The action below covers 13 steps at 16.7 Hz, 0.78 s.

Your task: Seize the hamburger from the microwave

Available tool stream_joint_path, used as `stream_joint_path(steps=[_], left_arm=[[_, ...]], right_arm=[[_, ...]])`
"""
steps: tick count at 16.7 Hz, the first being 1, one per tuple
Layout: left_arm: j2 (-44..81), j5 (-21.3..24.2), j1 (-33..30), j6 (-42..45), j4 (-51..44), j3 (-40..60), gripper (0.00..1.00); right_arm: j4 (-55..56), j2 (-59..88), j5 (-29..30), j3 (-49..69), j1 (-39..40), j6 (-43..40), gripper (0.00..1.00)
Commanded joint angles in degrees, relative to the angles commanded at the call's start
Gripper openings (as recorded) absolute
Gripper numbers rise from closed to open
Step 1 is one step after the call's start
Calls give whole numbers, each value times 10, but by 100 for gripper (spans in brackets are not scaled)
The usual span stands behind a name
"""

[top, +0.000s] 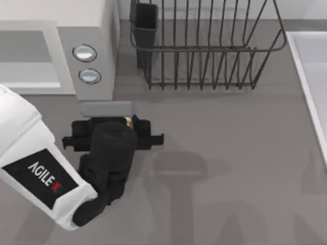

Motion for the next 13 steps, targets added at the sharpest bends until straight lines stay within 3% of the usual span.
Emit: stream_joint_path(steps=[6,13], left_arm=[[23,2,0,1,28,-11,0],[23,2,0,1,28,-11,53]], right_arm=[[0,0,0,0,0,0,100],[0,0,0,0,0,0,100]])
